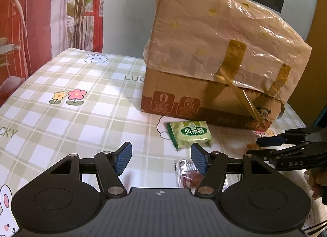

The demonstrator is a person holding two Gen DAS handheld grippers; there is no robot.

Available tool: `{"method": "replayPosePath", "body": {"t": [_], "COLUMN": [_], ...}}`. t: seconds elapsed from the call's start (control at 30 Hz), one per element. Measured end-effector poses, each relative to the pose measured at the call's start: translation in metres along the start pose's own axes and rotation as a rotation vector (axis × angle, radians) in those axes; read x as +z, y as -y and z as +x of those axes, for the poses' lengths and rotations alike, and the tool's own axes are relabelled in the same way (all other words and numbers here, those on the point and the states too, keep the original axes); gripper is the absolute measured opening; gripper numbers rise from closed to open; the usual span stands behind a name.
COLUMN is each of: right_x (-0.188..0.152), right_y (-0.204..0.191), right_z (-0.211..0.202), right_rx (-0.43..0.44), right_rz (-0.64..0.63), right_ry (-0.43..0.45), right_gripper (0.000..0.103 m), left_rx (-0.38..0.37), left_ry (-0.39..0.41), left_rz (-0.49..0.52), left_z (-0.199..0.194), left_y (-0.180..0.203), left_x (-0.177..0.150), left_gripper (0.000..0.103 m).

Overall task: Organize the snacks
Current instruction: 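Move both tools back toward the remaining snacks on the table, then grasp the small clear peanut packet with the right tool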

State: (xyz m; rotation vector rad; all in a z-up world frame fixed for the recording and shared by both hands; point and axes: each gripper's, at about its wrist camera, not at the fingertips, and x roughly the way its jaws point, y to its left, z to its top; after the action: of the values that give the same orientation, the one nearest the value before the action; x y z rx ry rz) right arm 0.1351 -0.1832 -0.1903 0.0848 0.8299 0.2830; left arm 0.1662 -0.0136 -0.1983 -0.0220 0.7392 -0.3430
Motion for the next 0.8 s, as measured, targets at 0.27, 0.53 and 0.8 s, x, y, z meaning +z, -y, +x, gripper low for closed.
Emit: {"method": "replayPosePath", "body": {"t": [0.27, 0.53, 0.8], "right_x": [0.0, -0.006, -0.007], "right_y": [-0.014, -0.011, 0.0], "right_z": [-0.01, -0.01, 0.0], "right_rx": [-0.009, -0.041, 0.016], "right_rz": [-0.085, -0.263, -0.217], "right_ry": [0.019, -0.012, 0.01], "right_gripper": [0.057, 0.057, 0.037], "left_rx": [-0.004, -0.015, -0.047], "left_ry": [-0.011, -0.029, -0.058], "left_rz": [0.005, 0.015, 0.022], "left_z": [-0.002, 0.002, 0.004], "left_y": [0.0, 0.004, 0.004], "left_x": [-0.005, -0.008, -0.014], "left_gripper": [0.066, 0.066, 0.066]}}
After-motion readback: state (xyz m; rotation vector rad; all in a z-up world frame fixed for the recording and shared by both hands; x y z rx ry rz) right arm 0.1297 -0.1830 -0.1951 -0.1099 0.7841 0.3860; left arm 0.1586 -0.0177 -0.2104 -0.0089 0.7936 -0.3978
